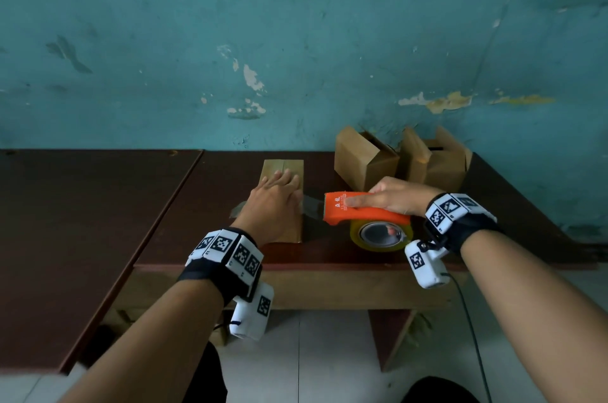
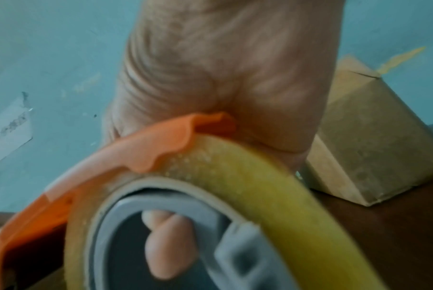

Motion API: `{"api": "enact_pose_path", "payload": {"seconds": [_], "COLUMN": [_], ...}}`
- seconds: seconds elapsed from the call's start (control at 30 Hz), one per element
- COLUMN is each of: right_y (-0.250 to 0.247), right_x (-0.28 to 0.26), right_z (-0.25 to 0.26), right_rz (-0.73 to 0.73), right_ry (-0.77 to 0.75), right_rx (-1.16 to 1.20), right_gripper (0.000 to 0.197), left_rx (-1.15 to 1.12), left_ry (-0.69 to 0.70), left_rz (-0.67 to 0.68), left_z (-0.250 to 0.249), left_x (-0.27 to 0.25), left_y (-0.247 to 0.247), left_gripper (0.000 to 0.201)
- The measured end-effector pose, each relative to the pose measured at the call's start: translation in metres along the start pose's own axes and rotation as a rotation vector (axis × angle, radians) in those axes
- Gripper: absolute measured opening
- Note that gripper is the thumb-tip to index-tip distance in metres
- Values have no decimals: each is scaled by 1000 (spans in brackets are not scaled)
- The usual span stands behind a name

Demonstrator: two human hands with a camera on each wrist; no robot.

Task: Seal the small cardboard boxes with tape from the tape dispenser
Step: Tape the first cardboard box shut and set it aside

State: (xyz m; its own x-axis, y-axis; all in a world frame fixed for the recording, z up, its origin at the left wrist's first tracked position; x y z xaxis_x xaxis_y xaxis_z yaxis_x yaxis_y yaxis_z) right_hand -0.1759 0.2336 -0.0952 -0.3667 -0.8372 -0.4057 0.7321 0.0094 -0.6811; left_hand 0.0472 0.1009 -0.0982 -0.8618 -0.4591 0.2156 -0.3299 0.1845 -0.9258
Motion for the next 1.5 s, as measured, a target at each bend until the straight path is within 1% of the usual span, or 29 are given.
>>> {"api": "enact_pose_path", "payload": {"seconds": [0.2,0.33,0.4,0.53,0.63,0.8,0.9,1.0,1.07,1.23,1.3,1.37,1.43,1.47,1.5], "right_y": [8,16,20,22,22,23,24,28,31,26,24,20,15,13,10], "right_x": [8,11,11,10,10,10,10,10,10,1,-4,-9,-13,-15,-18], "right_z": [23,34,39,42,41,41,40,51,54,38,30,22,13,9,7], "right_rz": [14,20,21,16,30,49,44,27,41,61,74,71,46,9,-50], "right_ry": [95,134,133,139,161,184,209,175,162,193,196,207,215,218,219], "right_rx": [-174,-209,-225,-255,-247,-183,-161,-359,-410,-299,-193,-66,9,32,55], "right_gripper": [103,112,112,98,97,88,89,88,85,83,85,92,98,97,91], "left_rx": [43,38,63,95,105,107,100,74,60,52,59,73,73,74,76], "left_ry": [-11,-22,-20,-22,-27,-30,-20,-27,-32,-37,-25,-11,-16,-18,-18], "left_rz": [37,40,62,86,99,106,104,87,88,84,81,81,82,80,77], "left_z": [1,-3,-6,-11,-13,-11,-9,-6,-4,3,5,7,7,7,6], "left_x": [1,0,-1,-3,-2,-2,-1,1,2,6,7,8,8,8,8], "left_y": [1,0,-2,-4,-5,-6,-4,-3,-1,3,4,5,4,3,2], "left_gripper": [49,49,49,48,47,47,48,48,49,49,48,47,46,46,45]}}
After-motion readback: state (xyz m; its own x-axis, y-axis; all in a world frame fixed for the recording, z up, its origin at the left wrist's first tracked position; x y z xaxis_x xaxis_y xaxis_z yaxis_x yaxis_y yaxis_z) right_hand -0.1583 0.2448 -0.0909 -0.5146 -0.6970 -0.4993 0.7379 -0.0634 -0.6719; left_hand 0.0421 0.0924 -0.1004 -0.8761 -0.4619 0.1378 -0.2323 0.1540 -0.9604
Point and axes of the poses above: each hand's wrist, its own x-axis towards the middle knuckle, its own y-axis out of the palm, z = x × y, the point moved 4 cm from there along x, towards the middle knuckle, and after that the axes turned 6 degrees about y, right-handed, at the moved point
